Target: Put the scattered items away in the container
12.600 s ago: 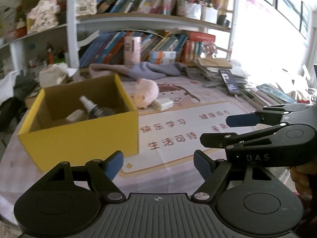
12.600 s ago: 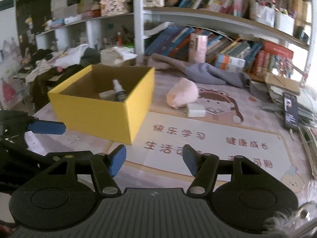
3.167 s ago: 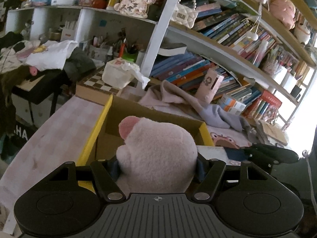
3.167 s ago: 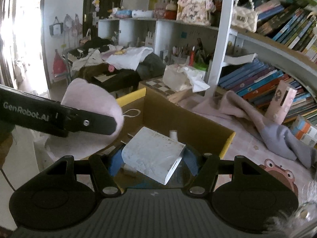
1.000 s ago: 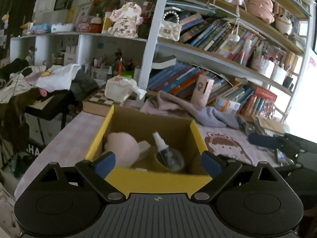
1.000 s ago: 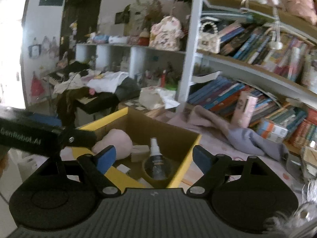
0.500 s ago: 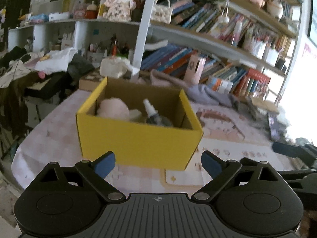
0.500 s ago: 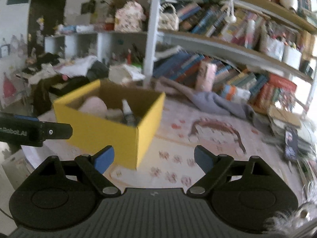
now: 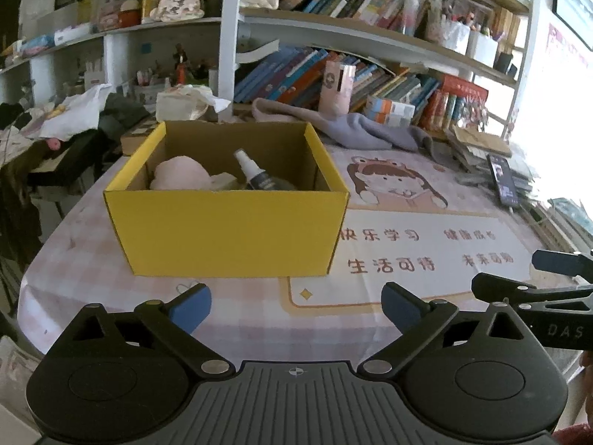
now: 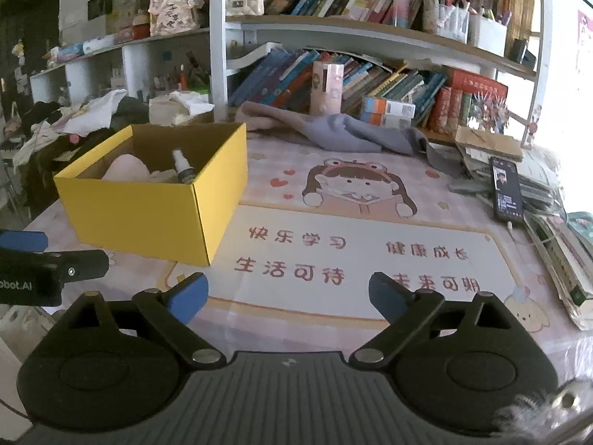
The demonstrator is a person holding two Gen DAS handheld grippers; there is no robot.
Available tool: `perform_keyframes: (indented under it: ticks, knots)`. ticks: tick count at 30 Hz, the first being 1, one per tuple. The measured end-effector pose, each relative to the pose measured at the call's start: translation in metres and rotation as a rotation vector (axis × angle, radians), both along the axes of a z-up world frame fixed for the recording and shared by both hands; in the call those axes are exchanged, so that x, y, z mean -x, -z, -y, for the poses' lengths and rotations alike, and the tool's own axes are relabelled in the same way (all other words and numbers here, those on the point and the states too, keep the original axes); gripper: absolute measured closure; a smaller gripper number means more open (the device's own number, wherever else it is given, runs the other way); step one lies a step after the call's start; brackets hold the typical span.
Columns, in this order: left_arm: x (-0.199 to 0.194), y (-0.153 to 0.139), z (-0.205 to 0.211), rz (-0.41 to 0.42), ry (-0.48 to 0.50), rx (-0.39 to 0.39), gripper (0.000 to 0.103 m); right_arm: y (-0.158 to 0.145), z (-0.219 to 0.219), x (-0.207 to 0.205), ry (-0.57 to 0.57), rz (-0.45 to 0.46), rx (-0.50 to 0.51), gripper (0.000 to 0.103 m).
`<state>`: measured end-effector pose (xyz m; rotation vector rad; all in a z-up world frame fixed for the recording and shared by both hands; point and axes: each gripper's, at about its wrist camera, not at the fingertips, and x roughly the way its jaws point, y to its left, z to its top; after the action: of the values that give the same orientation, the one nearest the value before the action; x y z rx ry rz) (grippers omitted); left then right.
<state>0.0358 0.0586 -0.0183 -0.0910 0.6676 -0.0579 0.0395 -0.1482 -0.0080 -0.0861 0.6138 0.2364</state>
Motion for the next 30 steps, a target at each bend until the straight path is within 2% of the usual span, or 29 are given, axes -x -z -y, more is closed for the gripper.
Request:
perform_keyframes:
  ticks: [10,23,30]
  knots:
    - [0.003,0.008,0.02,-0.064,0.056,-0.028,0.0,0.006,0.006,0.001,0.002,-0.049,-0.006,0.003]
    - [0.002,0.009,0.025,-0.106,0.023,-0.045,0.0,0.007,0.008,0.001,0.004,-0.065,0.002,0.003]
    - [0.002,0.007,0.027,-0.101,0.013,-0.064,0.0,0.006,0.008,0.003,0.002,-0.064,0.003,0.002]
